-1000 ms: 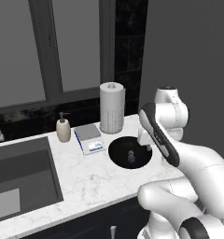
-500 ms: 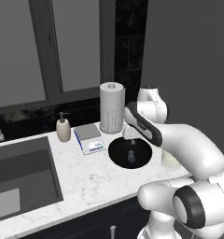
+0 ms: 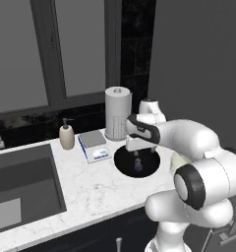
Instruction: Grab a lemon wedge from the fridge and one ice cube from the ice bowl, and put them in the glass of lemonade.
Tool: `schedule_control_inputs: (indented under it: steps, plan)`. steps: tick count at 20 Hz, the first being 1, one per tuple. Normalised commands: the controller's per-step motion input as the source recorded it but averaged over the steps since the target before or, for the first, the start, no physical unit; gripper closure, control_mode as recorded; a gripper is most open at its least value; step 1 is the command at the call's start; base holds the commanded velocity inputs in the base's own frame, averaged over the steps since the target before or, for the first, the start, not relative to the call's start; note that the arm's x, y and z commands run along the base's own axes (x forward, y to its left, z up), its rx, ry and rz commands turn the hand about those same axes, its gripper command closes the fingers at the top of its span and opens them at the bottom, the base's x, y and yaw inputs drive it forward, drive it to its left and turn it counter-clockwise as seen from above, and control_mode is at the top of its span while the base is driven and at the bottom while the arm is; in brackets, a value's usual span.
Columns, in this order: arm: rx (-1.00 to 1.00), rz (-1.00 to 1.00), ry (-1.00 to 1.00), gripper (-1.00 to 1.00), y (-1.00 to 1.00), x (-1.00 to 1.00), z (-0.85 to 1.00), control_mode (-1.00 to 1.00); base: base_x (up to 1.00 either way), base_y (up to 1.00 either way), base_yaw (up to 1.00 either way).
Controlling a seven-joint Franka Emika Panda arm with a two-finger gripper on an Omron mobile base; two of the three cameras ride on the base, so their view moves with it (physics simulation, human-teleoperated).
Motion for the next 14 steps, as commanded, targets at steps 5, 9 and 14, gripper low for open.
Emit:
schedule_control_inputs:
  steps: [5,9,14]
  plan:
    - [0.0,0.08,0.0,-1.0,0.0,0.04,-0.41,-1.0,0.0,0.0,0.0]
    - [0.0,0.11,0.0,-1.0,0.0,0.0,-0.31,-1.0,0.0,0.0,0.0]
    - [0.0,0.18,0.0,-1.0,0.07,0.0,-0.31,-1.0,0.0,0.0,0.0]
